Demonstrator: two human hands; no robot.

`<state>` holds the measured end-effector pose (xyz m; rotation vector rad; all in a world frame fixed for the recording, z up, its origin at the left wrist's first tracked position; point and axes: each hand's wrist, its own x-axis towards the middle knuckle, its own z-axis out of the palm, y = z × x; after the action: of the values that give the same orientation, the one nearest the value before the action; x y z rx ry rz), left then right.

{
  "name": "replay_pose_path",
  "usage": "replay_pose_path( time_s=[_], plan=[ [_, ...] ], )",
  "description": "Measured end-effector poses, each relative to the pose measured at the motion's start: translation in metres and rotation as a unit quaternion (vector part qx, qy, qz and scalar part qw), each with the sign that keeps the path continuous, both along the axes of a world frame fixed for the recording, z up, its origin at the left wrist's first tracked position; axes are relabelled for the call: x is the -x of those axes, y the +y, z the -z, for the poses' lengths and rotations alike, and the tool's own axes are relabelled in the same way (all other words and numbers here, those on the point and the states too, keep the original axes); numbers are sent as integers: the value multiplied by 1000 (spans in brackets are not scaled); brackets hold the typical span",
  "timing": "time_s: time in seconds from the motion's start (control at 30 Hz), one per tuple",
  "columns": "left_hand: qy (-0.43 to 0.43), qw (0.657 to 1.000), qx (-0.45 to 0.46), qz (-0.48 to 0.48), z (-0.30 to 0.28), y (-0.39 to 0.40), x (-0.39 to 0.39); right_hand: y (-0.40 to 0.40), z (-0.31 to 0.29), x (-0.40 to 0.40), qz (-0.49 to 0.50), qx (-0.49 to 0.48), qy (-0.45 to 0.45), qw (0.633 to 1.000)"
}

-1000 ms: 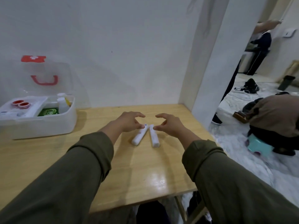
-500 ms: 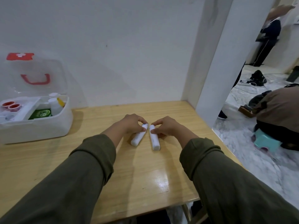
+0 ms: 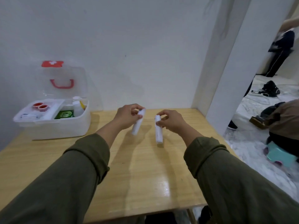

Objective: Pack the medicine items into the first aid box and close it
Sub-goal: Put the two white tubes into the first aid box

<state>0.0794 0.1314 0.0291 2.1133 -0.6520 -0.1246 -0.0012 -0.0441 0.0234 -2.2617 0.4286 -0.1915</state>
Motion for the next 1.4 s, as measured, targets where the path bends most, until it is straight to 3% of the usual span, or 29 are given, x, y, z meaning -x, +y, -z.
replay_pose_path(
  time_s=[0.2,0.33,0.57,0.9,1.4],
  plan=[
    [-86,987,110,-76,-48,63,-16,55,-47,-22,-36,-17,-146,988],
    [-146,973,137,-118,-75,108,-26,98,-71,-41,-67,-21,-213,975],
    [-143,958,150,-197,-92,179,-40,163,-89,-79,-91,24,-276,957],
    [-88,957,159,-226,-61,232,-62,219,-79,-117,-122,9,-292,949],
    [-8,983,86,-161,-26,215,-70,219,-40,-120,-129,16,-247,960]
  ],
)
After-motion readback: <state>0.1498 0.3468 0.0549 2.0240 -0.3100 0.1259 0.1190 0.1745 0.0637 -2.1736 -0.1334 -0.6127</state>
